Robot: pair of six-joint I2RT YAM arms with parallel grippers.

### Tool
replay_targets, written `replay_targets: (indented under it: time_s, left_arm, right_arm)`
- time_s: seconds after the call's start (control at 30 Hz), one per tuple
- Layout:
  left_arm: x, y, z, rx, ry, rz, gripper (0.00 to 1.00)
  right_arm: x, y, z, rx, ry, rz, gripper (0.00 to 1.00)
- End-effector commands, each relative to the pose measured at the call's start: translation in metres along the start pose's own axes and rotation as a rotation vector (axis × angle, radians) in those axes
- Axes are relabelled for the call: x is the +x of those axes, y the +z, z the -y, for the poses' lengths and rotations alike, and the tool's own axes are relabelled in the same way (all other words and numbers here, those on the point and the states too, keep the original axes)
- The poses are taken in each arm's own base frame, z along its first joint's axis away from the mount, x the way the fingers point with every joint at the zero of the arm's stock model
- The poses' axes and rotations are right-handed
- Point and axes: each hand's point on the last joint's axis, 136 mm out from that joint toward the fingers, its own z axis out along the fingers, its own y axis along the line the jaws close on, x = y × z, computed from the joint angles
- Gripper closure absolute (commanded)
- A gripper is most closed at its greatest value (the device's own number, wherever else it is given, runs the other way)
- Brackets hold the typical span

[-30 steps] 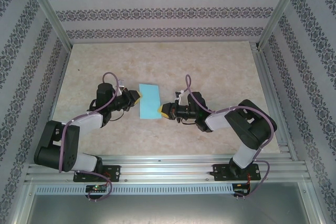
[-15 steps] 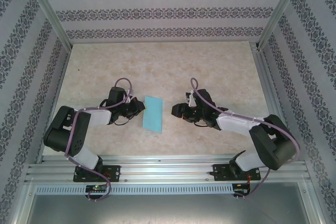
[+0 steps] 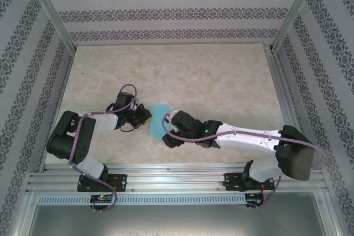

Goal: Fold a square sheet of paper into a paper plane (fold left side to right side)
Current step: Third fold the triangle at the center of the table.

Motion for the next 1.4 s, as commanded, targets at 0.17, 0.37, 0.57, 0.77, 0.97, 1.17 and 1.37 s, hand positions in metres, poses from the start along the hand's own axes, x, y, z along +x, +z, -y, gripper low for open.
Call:
replay_targets:
  time_s: [0.17,0.37,0.57,0.77,0.97,1.17,1.37]
  left_arm:
    - [0.005,-0.001,0.009,-0.002,-0.034,-0.014,1.00]
    - [0.006,0.001,0.009,-0.006,-0.035,-0.024,1.00]
    - [0.006,0.003,0.010,-0.011,-0.027,-0.033,1.00]
    - [0.006,0.004,0.006,-0.031,-0.017,-0.033,1.00]
    - [0.003,-0.005,0.007,-0.075,0.052,-0.018,0.82]
    - [-0.012,-0.038,0.015,-0.127,0.151,0.024,0.54]
    - [-0.022,-0.041,0.047,-0.061,0.245,0.001,0.64]
  right_arm:
    - [-0.016,0.035,-0.030,0.133,-0.303,-0.025,0.27]
    - [-0.020,0.060,-0.038,0.159,-0.391,-0.056,0.27]
    - [-0.017,0.073,-0.039,0.166,-0.408,-0.091,0.52]
    - [-0.010,0.069,-0.039,0.121,-0.371,-0.101,0.99]
    - [-0.001,0.066,-0.032,0.070,-0.326,-0.117,1.00]
    - [0.005,0.064,-0.024,0.025,-0.281,-0.119,1.00]
    - [0.006,0.062,-0.020,0.006,-0.266,-0.119,1.00]
